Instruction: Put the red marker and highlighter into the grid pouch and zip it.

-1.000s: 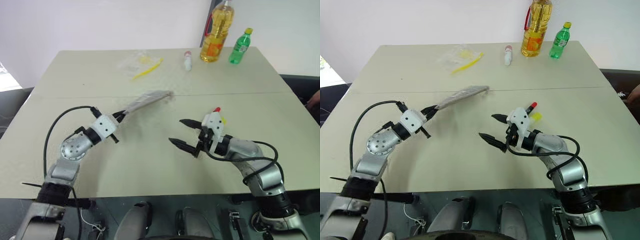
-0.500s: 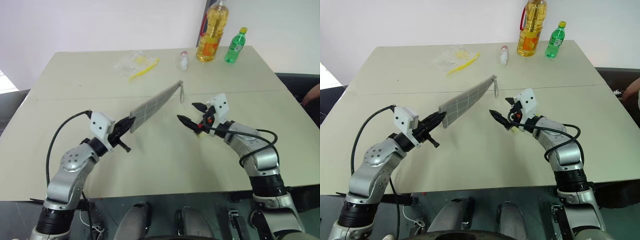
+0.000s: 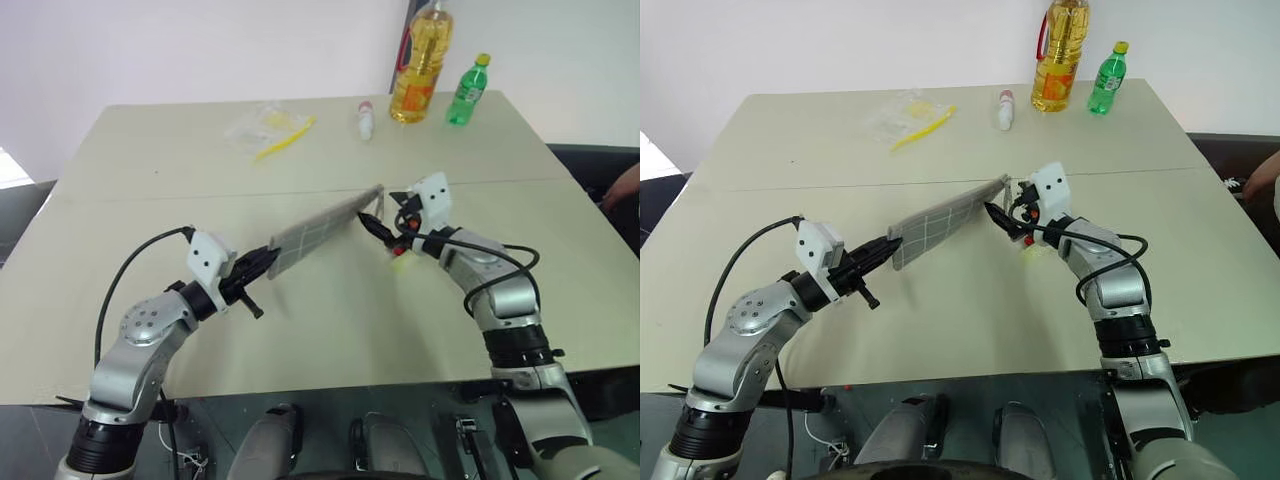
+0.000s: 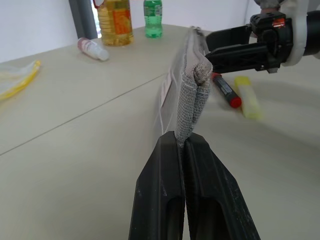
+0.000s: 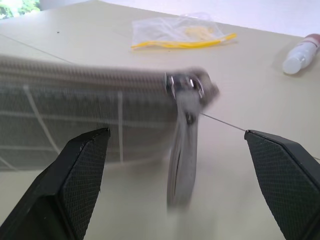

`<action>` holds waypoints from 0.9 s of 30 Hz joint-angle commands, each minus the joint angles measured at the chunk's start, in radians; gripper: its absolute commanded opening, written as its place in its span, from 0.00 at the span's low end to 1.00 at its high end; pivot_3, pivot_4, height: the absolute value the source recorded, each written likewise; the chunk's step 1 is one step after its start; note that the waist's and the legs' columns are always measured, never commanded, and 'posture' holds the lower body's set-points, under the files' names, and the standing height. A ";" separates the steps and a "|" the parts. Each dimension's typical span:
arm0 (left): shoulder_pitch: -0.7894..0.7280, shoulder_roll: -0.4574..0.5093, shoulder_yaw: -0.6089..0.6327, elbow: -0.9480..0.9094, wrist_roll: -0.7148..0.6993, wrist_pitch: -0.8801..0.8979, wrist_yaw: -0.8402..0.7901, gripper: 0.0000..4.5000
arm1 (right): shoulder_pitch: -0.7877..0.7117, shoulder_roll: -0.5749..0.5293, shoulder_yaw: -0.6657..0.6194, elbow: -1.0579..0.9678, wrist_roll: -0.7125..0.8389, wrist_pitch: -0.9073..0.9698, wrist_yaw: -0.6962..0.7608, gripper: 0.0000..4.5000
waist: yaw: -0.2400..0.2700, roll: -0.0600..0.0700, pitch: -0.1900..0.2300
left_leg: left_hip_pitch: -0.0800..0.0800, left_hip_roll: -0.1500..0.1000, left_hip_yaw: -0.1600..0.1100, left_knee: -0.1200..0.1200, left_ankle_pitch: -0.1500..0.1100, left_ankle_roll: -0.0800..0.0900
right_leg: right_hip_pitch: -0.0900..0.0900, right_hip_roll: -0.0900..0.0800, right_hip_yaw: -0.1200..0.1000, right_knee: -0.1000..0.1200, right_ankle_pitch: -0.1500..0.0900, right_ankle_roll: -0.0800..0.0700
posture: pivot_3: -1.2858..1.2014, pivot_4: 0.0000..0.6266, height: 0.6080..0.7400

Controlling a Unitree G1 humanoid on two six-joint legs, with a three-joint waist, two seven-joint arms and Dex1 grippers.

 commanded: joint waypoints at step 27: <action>-0.038 -0.055 -0.077 -0.005 0.091 -0.013 0.005 0.00 | 0.038 -0.155 0.212 -0.272 -0.194 -0.112 0.240 0.01 | 0.000 0.000 0.000 | 0.000 0.000 0.000 0.000 0.000 0.000 | -0.001 0.001 0.002 0.000 0.000 -0.001 | 0.52 0.24 1.00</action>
